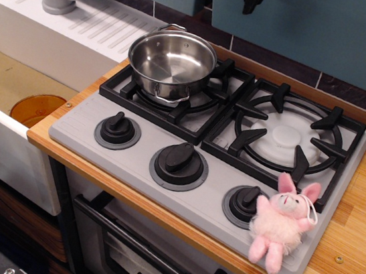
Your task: End effector reaching pot or pan
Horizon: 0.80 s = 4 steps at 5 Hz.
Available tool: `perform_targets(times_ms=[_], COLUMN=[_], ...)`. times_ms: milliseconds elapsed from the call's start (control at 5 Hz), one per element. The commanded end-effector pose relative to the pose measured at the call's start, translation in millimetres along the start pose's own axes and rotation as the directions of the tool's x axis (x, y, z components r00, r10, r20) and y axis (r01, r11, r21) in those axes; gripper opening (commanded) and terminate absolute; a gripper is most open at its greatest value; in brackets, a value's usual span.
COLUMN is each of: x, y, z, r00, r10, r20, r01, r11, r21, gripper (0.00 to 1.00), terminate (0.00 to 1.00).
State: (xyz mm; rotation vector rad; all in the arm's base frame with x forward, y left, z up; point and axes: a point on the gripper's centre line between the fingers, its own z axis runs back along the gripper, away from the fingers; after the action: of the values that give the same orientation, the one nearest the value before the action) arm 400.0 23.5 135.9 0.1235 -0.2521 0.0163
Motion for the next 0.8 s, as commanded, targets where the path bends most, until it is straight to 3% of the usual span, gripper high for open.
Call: perform_targets(times_ms=[0, 600], x=[4.4, -21.6], y=[2.2, -18.7], z=[-4.9, -5.7], r00=[0.997, 0.997], r10=[-0.016, 0.033], r20=[0.072, 0.065], r01=[0.019, -0.030], r11=[0.999, 0.998], r21=[-0.046, -0.047], gripper=[1.00, 1.00], terminate=[0.00, 0.00])
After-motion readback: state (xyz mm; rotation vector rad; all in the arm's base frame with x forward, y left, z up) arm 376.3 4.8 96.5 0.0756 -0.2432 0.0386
